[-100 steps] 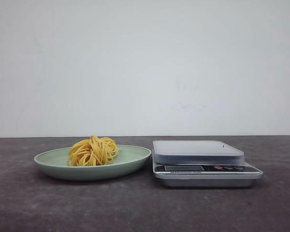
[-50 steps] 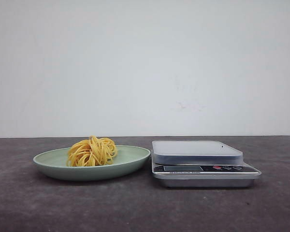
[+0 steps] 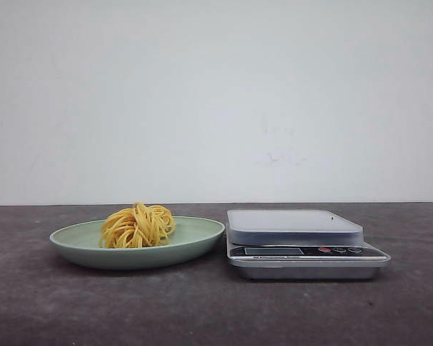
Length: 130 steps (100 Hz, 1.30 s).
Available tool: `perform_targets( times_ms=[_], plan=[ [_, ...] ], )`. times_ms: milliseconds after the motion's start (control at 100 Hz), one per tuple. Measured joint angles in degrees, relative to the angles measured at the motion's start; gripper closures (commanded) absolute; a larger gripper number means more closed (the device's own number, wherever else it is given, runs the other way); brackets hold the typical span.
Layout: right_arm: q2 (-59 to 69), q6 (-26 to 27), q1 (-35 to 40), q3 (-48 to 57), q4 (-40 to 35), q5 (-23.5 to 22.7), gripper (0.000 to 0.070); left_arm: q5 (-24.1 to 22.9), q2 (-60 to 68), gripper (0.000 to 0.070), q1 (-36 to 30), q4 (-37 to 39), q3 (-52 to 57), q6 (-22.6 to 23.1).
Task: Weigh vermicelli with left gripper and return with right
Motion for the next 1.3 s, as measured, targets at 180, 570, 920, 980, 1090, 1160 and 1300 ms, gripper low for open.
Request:
perform_targets(
  times_ms=[180, 570, 920, 980, 1090, 1160, 1300],
  plan=[
    [0.00, 0.02, -0.50, -8.66, 9.46, 0.00, 0.0288, -0.26, -0.02, 0.0313, 0.00, 2.60, -0.26, 0.04],
    [0.02, 0.90, -0.50, -12.63, 16.81, 0.44, 0.0693, -0.33, 0.00, 0.0697, 0.00, 5.86, -4.83, 0.15],
    [0.02, 0.94, -0.50, -12.63, 16.83, 0.42, 0.0693, -0.31, 0.00, 0.0700, 0.00, 7.74, -4.83, 1.27],
    [0.00, 1.53, -0.50, -12.63, 16.81, 0.39, 0.0693, -0.33, -0.02, 0.0700, 0.00, 7.69, -4.83, 1.29],
    [0.00, 2.89, -0.50, -12.63, 16.81, 0.42, 0.0693, -0.33, 0.00, 0.0700, 0.00, 7.10, -4.83, 1.29],
    [0.00, 3.23, -0.50, -12.63, 16.81, 0.44, 0.0693, -0.31, -0.02, 0.0700, 0.00, 6.99, -4.83, 1.29],
    [0.02, 3.30, -0.50, -12.63, 16.81, 0.44, 0.0693, -0.31, -0.02, 0.0700, 0.00, 6.99, -4.83, 1.29]
  ],
)
